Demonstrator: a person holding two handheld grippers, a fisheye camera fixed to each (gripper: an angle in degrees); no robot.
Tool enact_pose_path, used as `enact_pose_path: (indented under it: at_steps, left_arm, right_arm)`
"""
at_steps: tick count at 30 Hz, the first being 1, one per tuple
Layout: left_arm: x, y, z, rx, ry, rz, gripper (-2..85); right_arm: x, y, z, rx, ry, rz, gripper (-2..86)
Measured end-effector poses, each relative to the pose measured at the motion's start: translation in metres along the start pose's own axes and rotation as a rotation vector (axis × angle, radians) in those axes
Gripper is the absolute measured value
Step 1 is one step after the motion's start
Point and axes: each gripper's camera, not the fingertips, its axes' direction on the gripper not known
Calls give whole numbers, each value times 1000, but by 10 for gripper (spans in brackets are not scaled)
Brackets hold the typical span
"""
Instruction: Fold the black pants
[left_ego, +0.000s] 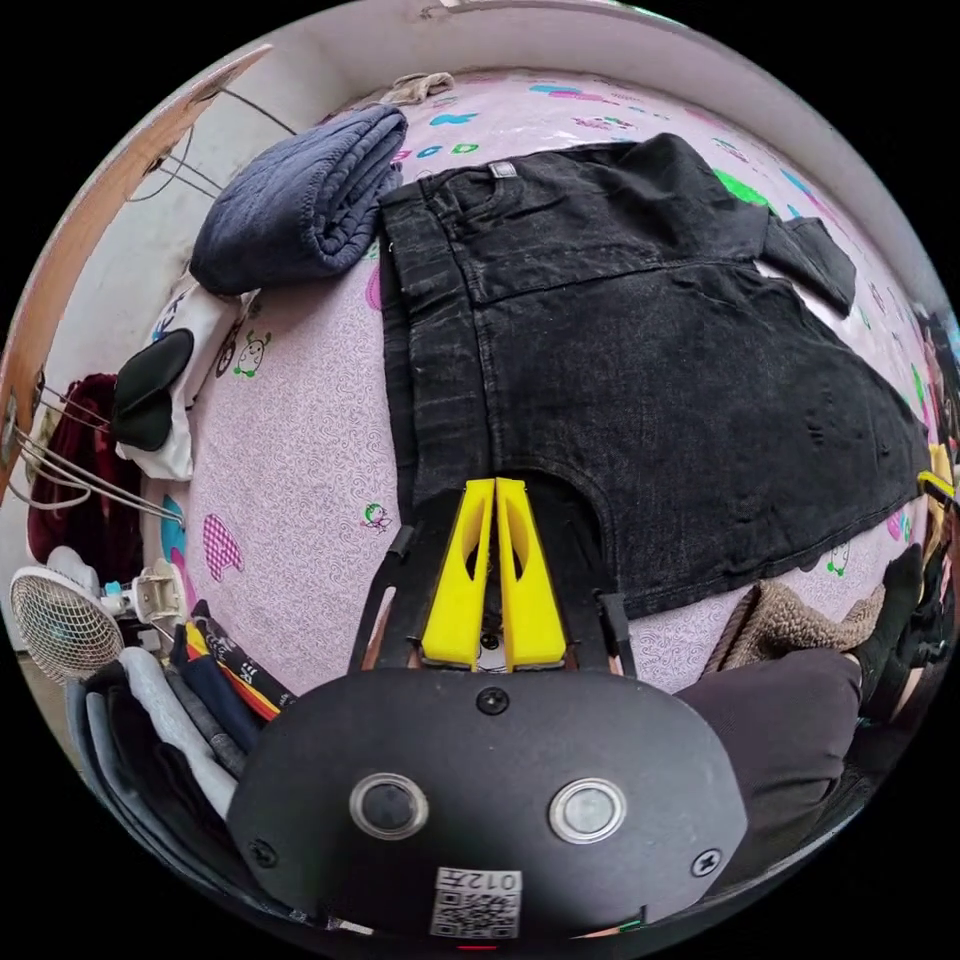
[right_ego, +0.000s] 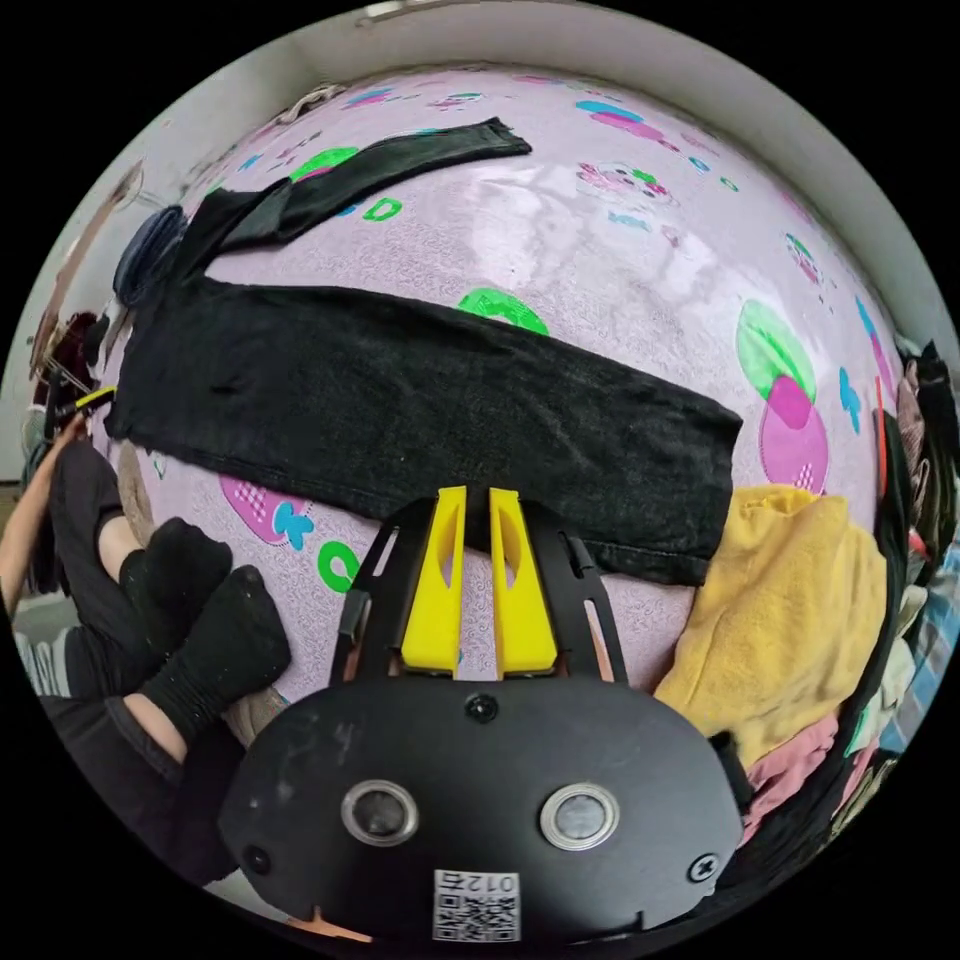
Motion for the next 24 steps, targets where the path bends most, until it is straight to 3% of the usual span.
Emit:
enact_pose_path:
  at_steps: [2,6,15,24]
  left_arm:
    - [-9,-2,-12,29,24,-74,4]
    - [-6,-14,-51,209,61,-93,5]
    - [22,-55,-15,-28,49,51,5]
    - [11,-59,-15,-44,56,21,4]
  right_arm:
    - [9,-10,-5,-22,-56,58,4]
    - [12,-22,-27,79,90,135,-7]
    - [12,-65,-27,-9,158,231,-10]
    - [-11,-97,-48,-62,183,218,-10]
